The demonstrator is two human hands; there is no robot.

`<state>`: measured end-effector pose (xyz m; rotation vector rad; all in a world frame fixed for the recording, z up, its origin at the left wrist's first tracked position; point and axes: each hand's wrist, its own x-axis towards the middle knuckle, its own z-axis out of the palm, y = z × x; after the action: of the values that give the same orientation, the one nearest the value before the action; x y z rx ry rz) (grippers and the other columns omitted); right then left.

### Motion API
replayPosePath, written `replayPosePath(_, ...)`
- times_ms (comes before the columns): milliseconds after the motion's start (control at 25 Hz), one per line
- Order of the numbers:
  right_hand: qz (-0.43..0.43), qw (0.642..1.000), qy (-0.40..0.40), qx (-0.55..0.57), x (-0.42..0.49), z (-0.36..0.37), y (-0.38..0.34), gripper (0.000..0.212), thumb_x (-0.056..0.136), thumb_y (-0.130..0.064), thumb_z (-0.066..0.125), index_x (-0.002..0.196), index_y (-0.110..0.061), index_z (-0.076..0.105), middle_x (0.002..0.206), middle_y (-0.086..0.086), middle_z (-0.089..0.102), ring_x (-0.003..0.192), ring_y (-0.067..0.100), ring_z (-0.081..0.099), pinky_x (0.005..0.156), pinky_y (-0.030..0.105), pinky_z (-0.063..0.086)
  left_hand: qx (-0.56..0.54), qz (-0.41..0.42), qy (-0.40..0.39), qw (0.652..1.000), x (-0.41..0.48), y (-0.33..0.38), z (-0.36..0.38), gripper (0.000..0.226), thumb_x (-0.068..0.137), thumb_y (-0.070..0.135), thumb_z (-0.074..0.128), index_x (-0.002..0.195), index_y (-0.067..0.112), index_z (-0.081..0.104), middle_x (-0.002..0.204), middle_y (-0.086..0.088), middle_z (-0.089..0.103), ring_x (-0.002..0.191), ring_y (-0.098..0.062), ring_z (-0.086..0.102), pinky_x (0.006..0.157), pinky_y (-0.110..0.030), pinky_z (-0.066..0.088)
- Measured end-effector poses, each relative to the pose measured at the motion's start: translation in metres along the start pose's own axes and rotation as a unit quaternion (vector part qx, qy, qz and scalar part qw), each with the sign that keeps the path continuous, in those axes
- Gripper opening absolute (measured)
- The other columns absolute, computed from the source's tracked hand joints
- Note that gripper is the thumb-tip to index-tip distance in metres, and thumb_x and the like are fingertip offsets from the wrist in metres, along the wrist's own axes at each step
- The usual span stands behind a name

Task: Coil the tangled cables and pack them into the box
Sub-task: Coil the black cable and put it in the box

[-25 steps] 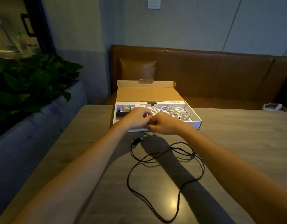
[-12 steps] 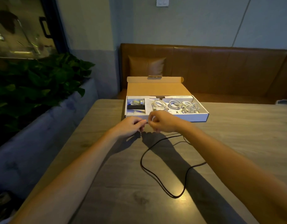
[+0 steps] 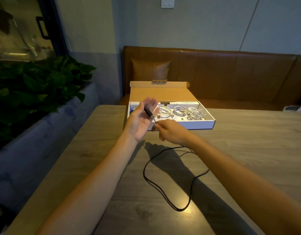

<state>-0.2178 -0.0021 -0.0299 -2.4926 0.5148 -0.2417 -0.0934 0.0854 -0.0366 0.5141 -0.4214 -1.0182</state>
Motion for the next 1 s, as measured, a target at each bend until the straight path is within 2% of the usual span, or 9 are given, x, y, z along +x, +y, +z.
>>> replayPosePath(80,-0.029,0.997,-0.039,-0.060,-0.003,-0.001,-0.002,0.029,0.106,-0.026,0.047,0.110,-0.012,0.072,0.077,-0.010,0.060,0.070,0.005,0.056,0.069,0.024,0.041,0.298,0.073,0.038,0.951,0.001,0.000,-0.002,0.029,0.108,0.025,0.042,0.113,0.018,0.069,0.119,-0.003,0.072,0.117,-0.016,0.065,0.105,-0.039,0.048)
replayPosePath(200,-0.065,0.995,0.052,-0.058,0.000,-0.022,-0.003,0.022,0.100,-0.030,0.060,0.104,-0.015,0.075,0.080,-0.005,0.065,0.069,0.007,0.056,0.064,0.020,0.039,0.638,0.082,-0.019,0.766,-0.004,-0.003,-0.012,0.033,0.108,0.025,0.039,0.094,0.022,0.069,0.079,0.002,0.061,0.077,-0.008,0.058,0.079,-0.034,0.049)
replayPosePath(360,-0.058,0.986,0.151,0.044,0.011,-0.045,0.010,0.023,0.093,-0.037,0.069,0.095,-0.014,0.072,0.070,-0.005,0.061,0.061,0.007,0.049,0.054,0.017,0.036,0.335,-0.114,-0.096,0.930,-0.002,0.009,-0.019,0.041,0.109,0.026,0.035,0.092,0.007,0.066,0.058,0.004,0.030,0.053,-0.010,0.031,0.053,-0.025,0.038)
replayPosePath(480,-0.052,0.983,0.152,0.086,0.007,-0.034,0.019,0.025,0.101,-0.036,0.057,0.098,-0.015,0.071,0.077,-0.006,0.063,0.069,0.002,0.054,0.062,0.016,0.043,0.074,-0.198,-0.158,0.965,-0.001,0.019,-0.021,0.035,0.106,0.025,0.040,0.092,0.005,0.066,0.058,0.005,0.028,0.049,-0.007,0.030,0.049,-0.020,0.041)
replayPosePath(600,-0.030,0.994,0.078,0.072,0.002,-0.013,0.019,0.029,0.106,-0.030,0.047,0.100,-0.015,0.070,0.080,-0.003,0.062,0.075,0.010,0.057,0.071,0.027,0.047,-0.039,-0.131,-0.123,0.983,0.002,0.012,-0.013,0.032,0.103,0.024,0.046,0.107,0.001,0.067,0.062,0.001,0.054,0.058,-0.009,0.059,0.079,-0.033,0.060)
replayPosePath(720,-0.014,1.000,-0.022,-0.004,0.003,-0.008,0.010,0.021,0.102,-0.023,0.052,0.105,-0.011,0.069,0.090,-0.001,0.067,0.082,0.016,0.060,0.079,0.036,0.051,0.054,-0.017,-0.036,0.998,0.012,0.001,-0.005,0.023,0.103,0.020,0.049,0.109,0.007,0.067,0.105,-0.011,0.075,0.106,-0.026,0.071,0.108,-0.047,0.047)
replayPosePath(760,-0.014,0.998,-0.054,-0.036,0.003,-0.010,0.009,0.022,0.100,-0.022,0.054,0.108,-0.011,0.070,0.096,0.002,0.070,0.086,0.018,0.062,0.082,0.037,0.053,0.180,0.037,-0.011,0.983,0.015,-0.001,-0.004,0.023,0.104,0.022,0.048,0.107,0.011,0.067,0.113,-0.010,0.075,0.115,-0.025,0.067,0.108,-0.043,0.047)
replayPosePath(920,-0.020,0.999,0.031,-0.040,0.001,-0.031,0.014,0.021,0.101,-0.021,0.055,0.112,-0.016,0.073,0.099,-0.003,0.069,0.083,0.013,0.060,0.074,0.027,0.050,0.675,0.087,-0.043,0.731,0.015,0.006,-0.013,0.029,0.106,0.026,0.044,0.095,0.022,0.071,0.078,0.001,0.067,0.079,-0.009,0.063,0.078,-0.029,0.050)
replayPosePath(1000,-0.038,0.991,0.125,-0.013,0.001,-0.041,0.019,0.020,0.102,-0.023,0.056,0.111,-0.017,0.073,0.092,-0.008,0.065,0.078,0.004,0.056,0.065,0.014,0.041,0.624,-0.021,-0.100,0.775,0.011,0.017,-0.019,0.039,0.109,0.024,0.038,0.089,0.014,0.071,0.060,-0.001,0.050,0.059,-0.012,0.048,0.069,-0.031,0.048)
